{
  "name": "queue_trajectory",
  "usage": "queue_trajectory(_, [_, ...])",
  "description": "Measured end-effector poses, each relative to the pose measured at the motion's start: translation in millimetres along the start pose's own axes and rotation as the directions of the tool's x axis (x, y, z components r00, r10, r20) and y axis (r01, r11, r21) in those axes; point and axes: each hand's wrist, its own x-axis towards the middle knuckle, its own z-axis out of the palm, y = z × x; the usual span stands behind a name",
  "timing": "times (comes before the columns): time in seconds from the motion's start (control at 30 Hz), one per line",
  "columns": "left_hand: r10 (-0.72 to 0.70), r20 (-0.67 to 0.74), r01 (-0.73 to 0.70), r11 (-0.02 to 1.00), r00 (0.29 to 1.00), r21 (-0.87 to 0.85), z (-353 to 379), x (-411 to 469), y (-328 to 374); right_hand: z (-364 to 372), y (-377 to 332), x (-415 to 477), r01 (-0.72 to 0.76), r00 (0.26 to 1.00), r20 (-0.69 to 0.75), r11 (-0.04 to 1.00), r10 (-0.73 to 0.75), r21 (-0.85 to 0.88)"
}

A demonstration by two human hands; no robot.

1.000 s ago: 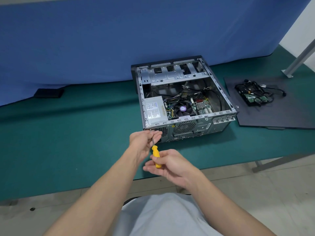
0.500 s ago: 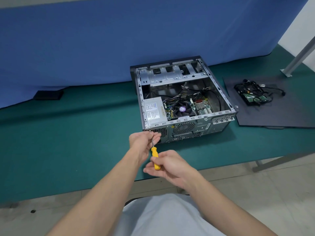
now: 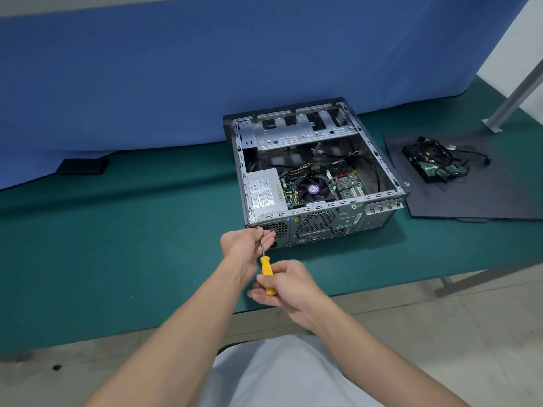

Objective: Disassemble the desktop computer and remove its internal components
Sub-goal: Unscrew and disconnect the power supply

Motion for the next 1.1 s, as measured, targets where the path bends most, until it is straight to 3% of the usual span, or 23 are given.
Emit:
queue_trajectory(0.1, [0.031,-0.084,-0.026,0.998,0.996,0.056,3.9,0.9,0.0,6.5,4.9,3.1,0.025,0.989,-0.139,0.984,-0.050,-0.177])
queue_trajectory(0.4, [0.048,-0.065,-0.041,0.994,0.997,0.104,1.6,3.7,-3.9,-14.6,-1.0,6.1,0.013,0.968,-0.197,0.818,-0.153,-0.575])
queue_trajectory(0.53, [0.180,0.001,-0.170,0.932,0.984,0.321,-2.8,5.0,-11.6,-33.4,-3.5,3.9,-0.047,0.966,-0.235,0.825,-0.105,-0.564])
queue_trajectory(0.63, [0.352,0.158,-0.380,0.758,0.923,0.530,-3.0,3.0,-16.7,-47.1,-11.0,8.3,-0.001,0.908,-0.342,0.816,-0.241,-0.577])
queue_trajectory(0.73, [0.447,0.394,-0.583,0.455,0.803,0.673,5.4,-4.3,-17.8,-56.5,-29.4,11.6,0.166,0.834,-0.421,0.890,-0.357,-0.425])
queue_trajectory(0.87, [0.489,0.642,-0.770,0.106,0.591,0.629,30.9,-17.6,-17.2,-70.4,-50.8,8.3,0.293,0.767,-0.446,0.871,-0.461,-0.394])
queue_trajectory(0.93, [0.466,0.712,-0.816,0.039,0.525,0.576,46.6,-21.4,-18.8,-80.1,-55.3,8.0,0.302,0.762,-0.443,0.864,-0.473,-0.403])
queue_trajectory(1.1, [0.365,0.810,-0.857,-0.059,0.458,0.511,87.1,-17.8,-29.6,-118.1,-64.5,14.1,0.268,0.773,-0.480,0.900,-0.414,-0.344])
